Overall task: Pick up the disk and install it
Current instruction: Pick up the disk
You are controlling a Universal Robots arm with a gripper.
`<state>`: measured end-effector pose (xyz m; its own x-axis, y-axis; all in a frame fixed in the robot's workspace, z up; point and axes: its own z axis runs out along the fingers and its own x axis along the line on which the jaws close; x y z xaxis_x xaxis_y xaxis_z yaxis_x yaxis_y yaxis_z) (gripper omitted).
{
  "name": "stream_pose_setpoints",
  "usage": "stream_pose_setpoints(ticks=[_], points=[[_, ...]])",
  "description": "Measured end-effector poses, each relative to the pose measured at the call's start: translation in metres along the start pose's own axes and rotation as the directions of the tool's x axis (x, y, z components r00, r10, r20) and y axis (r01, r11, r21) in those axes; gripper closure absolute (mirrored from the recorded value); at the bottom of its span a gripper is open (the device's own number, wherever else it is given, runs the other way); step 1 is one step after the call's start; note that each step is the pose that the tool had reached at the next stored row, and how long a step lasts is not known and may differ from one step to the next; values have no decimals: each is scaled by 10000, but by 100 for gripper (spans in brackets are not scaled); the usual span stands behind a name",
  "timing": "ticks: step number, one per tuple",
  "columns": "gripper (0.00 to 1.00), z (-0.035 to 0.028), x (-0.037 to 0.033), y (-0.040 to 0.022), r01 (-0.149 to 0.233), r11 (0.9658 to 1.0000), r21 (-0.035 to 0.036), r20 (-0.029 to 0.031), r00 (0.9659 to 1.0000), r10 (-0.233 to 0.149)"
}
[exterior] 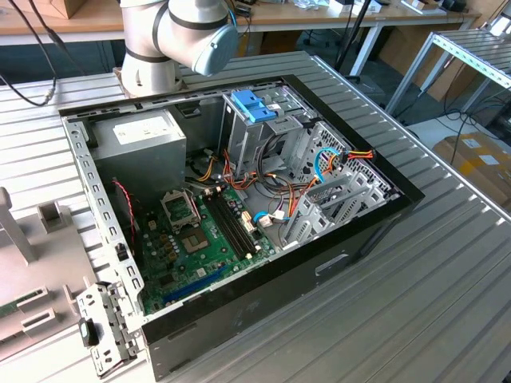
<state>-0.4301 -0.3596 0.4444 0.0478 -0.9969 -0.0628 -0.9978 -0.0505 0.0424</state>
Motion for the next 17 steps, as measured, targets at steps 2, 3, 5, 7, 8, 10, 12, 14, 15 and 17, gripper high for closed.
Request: stream_pose_setpoints(ticks=[2, 3, 5, 7, 8, 10, 12, 14, 15, 17], points=[[63, -9, 0, 0, 0, 10000, 0, 0, 10000, 0], [63, -12, -1, 0, 0, 10000, 0, 0, 10000, 0], [63, -18, -1, 1, 0, 10000, 0, 0, 10000, 0], [63, -23, -1, 1, 0, 10000, 0, 0, 10000, 0], [63, -25, -2, 1, 0, 10000, 1, 0, 10000, 0], [63, -31, -2, 1, 0, 10000, 1, 0, 10000, 0], [63, -39, -2, 2, 0, 10000, 0, 0, 10000, 0], [63, -43, -3, 2, 0, 10000, 0, 0, 10000, 0], [63, -47, -3, 2, 0, 10000, 0, 0, 10000, 0], [63, -53, -3, 2, 0, 10000, 0, 0, 10000, 0]])
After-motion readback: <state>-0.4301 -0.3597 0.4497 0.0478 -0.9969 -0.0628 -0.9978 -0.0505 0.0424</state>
